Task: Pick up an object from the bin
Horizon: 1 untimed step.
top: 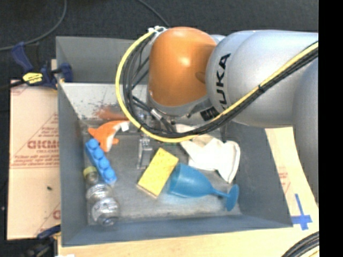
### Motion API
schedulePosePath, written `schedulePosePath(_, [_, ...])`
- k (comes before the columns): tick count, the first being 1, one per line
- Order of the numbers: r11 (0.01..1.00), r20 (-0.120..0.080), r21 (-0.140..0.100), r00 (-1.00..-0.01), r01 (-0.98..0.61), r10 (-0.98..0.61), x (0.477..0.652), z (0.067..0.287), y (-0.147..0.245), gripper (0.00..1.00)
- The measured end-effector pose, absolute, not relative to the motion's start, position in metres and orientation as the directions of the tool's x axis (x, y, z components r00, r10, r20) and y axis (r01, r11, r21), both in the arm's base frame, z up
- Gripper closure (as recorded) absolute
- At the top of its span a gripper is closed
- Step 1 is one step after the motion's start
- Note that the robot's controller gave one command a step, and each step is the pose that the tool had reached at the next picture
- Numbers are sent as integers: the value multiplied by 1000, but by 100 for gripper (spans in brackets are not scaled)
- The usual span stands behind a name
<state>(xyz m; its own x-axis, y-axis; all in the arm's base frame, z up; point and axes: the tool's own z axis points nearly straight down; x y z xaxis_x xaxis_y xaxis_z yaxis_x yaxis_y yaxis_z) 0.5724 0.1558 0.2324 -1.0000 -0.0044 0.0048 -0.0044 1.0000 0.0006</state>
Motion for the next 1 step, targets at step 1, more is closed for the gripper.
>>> schedulePosePath(1, [1000, -4, 2, -1000, 0, 0, 574, 237, 155, 0])
